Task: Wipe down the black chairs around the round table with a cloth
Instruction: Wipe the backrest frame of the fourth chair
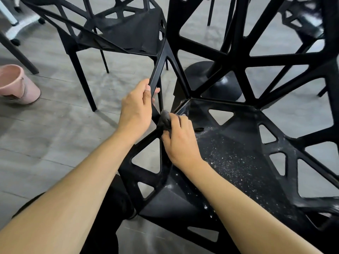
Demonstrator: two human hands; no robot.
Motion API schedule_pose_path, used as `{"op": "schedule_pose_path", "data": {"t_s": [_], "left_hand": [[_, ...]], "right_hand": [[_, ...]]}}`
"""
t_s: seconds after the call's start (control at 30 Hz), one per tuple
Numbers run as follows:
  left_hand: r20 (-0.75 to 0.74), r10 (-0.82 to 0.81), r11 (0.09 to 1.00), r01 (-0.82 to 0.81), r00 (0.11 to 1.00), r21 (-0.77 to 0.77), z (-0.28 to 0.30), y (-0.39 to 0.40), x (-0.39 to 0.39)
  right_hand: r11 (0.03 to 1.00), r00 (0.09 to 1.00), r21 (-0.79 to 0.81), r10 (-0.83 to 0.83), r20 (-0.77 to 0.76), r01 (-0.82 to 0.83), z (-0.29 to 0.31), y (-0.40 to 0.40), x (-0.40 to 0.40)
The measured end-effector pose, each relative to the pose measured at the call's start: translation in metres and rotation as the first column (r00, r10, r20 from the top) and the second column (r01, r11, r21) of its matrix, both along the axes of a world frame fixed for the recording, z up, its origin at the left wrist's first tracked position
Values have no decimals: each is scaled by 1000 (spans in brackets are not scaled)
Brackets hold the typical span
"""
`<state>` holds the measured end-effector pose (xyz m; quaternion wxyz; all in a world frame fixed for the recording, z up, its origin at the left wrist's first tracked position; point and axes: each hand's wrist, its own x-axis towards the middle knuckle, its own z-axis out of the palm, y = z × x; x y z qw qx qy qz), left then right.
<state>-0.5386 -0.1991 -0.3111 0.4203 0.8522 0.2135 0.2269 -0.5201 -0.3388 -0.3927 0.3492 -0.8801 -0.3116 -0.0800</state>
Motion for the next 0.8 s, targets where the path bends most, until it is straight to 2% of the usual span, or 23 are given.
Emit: {"op": "schedule_pose_path", "data": {"t_s": [0.1, 0.17, 0.2, 0.3, 0.4, 0.6, 0.7, 0.8], "left_hand": [[-7, 8, 1000, -8, 1000, 22, 1, -1, 1], [5, 6, 999, -7, 1000, 32, 0, -1, 1], [11, 4, 999, -5, 1000, 39, 0, -2, 0], [19, 2, 999, -2, 1000, 40, 1, -1, 2], [19, 7, 999, -7, 1000, 36, 0, -1, 2], [-5, 6, 998, -6, 1000, 56, -1, 0, 3], [-18, 19, 998, -18, 1000, 58, 1, -3, 2], [-47, 26, 993, -21, 999, 116, 3, -6, 0]], "right_hand": [[962, 979, -203, -160, 124, 183, -6, 5, 42], [896, 947, -307, -298, 121, 321, -4, 5, 82], [879, 941, -336, -321, 107, 338, -3, 3, 98], [903, 956, -316, -268, 117, 291, -6, -3, 119], [957, 975, -194, -223, -14, 216, -7, -12, 112], [998, 990, -44, -41, -135, 35, -3, -28, 15], [999, 995, -54, -14, -98, 9, -6, -29, -13], [985, 1000, -174, 6, 0, -6, -11, -40, 7]]}}
